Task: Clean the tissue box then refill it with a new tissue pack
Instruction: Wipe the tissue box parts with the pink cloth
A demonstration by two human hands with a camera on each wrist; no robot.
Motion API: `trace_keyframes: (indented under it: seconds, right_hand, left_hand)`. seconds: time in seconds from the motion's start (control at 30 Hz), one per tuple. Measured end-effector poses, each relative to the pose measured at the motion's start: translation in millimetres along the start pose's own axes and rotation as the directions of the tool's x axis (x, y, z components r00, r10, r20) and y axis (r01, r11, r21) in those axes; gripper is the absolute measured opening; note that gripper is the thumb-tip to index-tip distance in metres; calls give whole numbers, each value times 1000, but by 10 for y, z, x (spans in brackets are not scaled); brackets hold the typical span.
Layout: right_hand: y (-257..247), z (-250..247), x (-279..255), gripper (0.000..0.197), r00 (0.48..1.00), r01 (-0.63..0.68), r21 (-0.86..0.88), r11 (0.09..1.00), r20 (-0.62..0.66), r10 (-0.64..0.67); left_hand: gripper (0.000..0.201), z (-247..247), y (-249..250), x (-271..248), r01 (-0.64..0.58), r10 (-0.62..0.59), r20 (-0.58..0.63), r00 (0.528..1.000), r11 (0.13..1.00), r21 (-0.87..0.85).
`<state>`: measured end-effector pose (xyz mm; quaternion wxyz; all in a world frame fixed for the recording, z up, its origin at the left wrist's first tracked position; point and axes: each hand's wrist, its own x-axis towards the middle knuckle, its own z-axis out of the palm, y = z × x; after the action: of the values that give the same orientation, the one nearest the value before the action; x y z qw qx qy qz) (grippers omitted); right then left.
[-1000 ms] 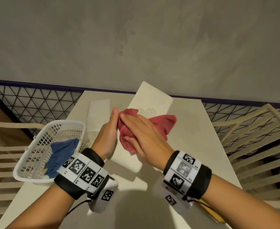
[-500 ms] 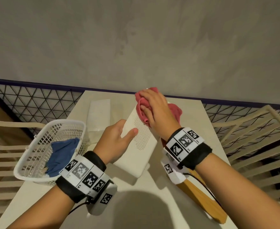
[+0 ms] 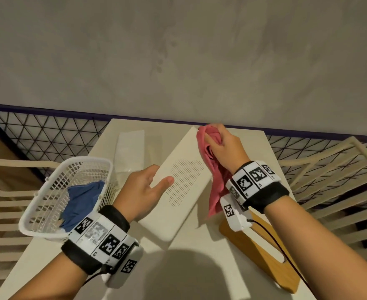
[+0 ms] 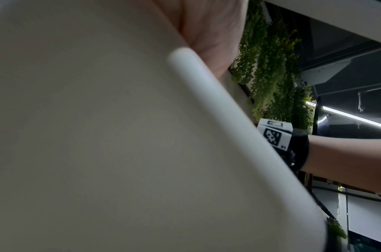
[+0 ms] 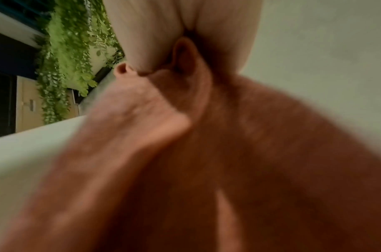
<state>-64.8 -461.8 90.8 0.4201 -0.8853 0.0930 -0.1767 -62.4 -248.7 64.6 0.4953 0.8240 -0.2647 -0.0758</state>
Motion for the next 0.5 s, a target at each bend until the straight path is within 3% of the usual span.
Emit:
trace_keyframes:
  seconds: [0.1, 0.27, 0.4, 0.5]
  right_hand:
    - [92, -71, -72, 29, 998, -49, 110, 993, -40, 54]
    - [131, -149, -150, 30, 987, -20, 158, 987, -152, 44]
    - [47, -98, -202, 32, 983, 131, -93, 987, -115, -141]
    - [89, -87, -225, 34, 977, 183, -87, 979, -92, -191]
  left_hand:
    - [13, 19, -20, 4, 27, -29, -22, 999, 995, -99]
    - [8, 119, 2, 29, 50, -54, -14, 998, 971, -233]
    - [14, 153, 64, 22, 12, 3, 125, 992, 993, -121]
    - [15, 100, 101, 26, -15, 20, 97, 995, 998, -57]
